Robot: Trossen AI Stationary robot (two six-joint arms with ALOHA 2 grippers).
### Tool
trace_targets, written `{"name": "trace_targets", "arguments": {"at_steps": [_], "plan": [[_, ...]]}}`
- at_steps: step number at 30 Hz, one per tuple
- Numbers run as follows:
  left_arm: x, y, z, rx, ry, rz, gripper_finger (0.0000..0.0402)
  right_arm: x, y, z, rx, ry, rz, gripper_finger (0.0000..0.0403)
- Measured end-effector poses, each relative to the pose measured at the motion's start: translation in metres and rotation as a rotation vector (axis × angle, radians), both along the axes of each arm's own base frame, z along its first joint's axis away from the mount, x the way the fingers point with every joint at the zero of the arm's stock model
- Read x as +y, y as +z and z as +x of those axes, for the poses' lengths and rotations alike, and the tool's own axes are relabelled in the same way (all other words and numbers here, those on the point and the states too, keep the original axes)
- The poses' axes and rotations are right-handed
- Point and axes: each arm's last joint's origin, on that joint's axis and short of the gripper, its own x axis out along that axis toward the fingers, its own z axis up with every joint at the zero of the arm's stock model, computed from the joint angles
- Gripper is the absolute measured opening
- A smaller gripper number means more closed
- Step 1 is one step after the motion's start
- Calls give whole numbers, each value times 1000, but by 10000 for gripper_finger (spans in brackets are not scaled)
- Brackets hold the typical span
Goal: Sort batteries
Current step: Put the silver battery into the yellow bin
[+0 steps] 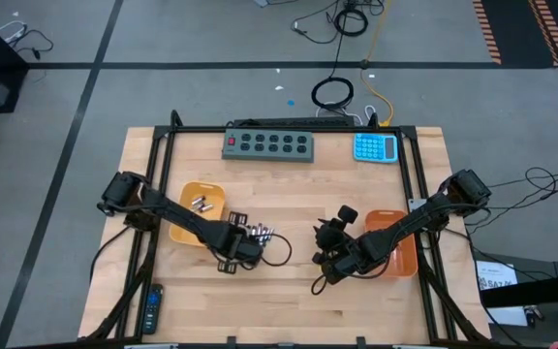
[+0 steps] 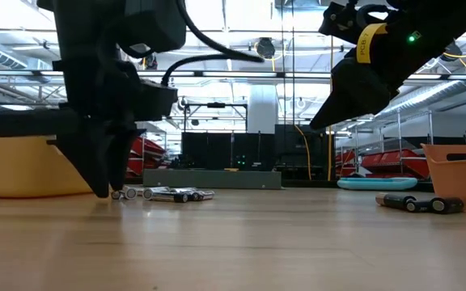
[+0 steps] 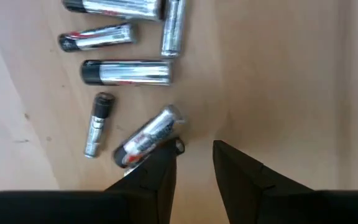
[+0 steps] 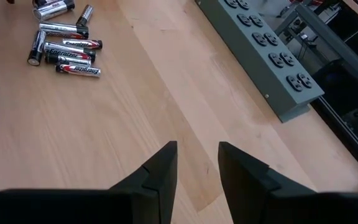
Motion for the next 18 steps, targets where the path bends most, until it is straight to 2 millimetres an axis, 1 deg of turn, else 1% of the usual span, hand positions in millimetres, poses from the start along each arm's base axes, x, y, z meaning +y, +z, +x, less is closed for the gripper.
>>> {"name": "trace_targets", "arguments": {"at_steps": [8, 18], "plan": [[3, -1, 1, 18, -68, 11, 116, 0, 0, 0, 1, 0, 0, 107], [3, -2, 1, 65, -220, 24, 115, 0, 0, 0, 2, 0, -1, 107]]}}
